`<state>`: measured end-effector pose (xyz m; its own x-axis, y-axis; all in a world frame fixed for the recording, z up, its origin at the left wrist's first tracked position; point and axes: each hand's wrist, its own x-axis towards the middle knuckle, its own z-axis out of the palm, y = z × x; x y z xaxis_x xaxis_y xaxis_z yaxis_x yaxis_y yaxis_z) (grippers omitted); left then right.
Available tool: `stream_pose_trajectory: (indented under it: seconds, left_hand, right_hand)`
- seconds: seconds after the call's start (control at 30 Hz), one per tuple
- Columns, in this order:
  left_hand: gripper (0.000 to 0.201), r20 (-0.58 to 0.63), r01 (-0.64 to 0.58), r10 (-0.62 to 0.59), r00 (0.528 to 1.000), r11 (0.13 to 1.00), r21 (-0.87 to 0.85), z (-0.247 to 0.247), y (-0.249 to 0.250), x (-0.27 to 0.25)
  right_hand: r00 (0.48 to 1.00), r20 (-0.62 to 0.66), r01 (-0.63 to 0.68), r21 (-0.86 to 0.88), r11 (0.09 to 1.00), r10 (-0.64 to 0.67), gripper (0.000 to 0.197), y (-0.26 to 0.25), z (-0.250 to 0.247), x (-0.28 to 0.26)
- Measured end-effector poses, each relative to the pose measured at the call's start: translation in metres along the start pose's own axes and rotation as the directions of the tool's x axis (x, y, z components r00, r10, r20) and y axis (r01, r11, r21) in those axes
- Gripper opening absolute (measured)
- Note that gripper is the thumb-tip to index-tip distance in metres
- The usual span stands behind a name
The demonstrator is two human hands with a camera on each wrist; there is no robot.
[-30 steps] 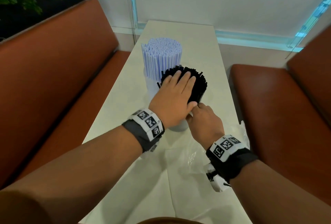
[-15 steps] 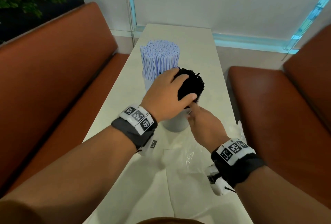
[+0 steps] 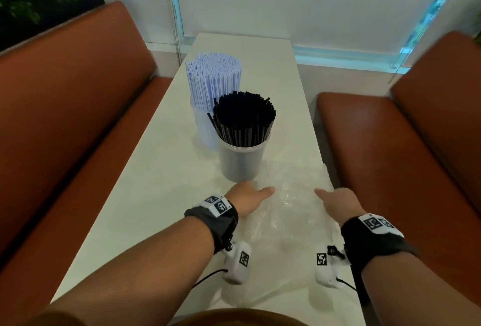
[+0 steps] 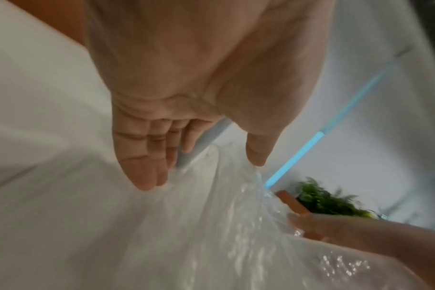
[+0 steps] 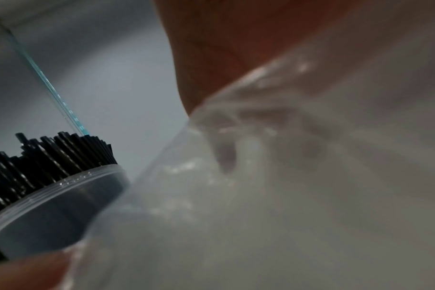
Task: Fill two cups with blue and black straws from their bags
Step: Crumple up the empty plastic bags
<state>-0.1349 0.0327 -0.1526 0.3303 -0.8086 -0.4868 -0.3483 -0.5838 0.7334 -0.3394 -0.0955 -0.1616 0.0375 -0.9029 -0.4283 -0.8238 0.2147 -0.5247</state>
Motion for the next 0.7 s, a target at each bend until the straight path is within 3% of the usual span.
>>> stream_pose_trajectory:
  seconds: [0.07,0.17,0.27,0.4,0.5,0.57,0.63,0.7]
  left_hand:
    - [0.087,0.012,0.047,-0.046,0.999,0.992,-0.120,0.005,-0.005,0.005]
    - [0.056,0.005,0.046,-0.046,0.999,0.953,-0.298,0.006,-0.009,0.011]
    - [0.028,-0.068,-0.013,-0.018,0.998,0.907,-0.420,0.006,-0.010,0.010]
    - [0.042,0.021,0.036,-0.029,0.999,0.797,-0.603,0.007,-0.005,0.000]
    - [0.051,0.045,0.053,-0.033,0.998,0.816,-0.576,0.009,-0.004,-0.006]
    - [0.041,-0.002,-0.015,0.016,1.000,0.863,-0.505,0.010,-0.006,-0.008]
    - [0.022,-0.096,-0.109,0.074,0.993,0.890,-0.442,0.006,-0.008,-0.011]
    - [0.017,-0.229,-0.192,0.109,0.967,0.905,-0.381,-0.002,-0.011,-0.015]
  right_hand:
    - [0.992,-0.026,0.127,0.037,0.991,-0.126,0.030,0.004,0.004,0.001]
    - [0.963,-0.137,0.260,0.255,0.931,-0.231,0.019,0.004,0.001,-0.005]
    - [0.945,-0.184,0.315,0.286,0.905,-0.270,0.022,0.001,-0.007,-0.013]
    - [0.911,-0.201,0.409,0.349,0.843,-0.359,0.020,-0.005,-0.011,-0.024]
    - [0.907,-0.176,0.422,0.407,0.810,-0.384,0.020,-0.007,-0.005,-0.031]
    - [0.905,-0.181,0.425,0.406,0.809,-0.385,0.020,-0.007,-0.002,-0.035]
    - [0.902,-0.217,0.430,0.394,0.812,-0.373,0.017,-0.004,-0.001,-0.037]
    - [0.911,-0.257,0.408,0.454,0.792,-0.322,0.018,0.000,-0.005,-0.041]
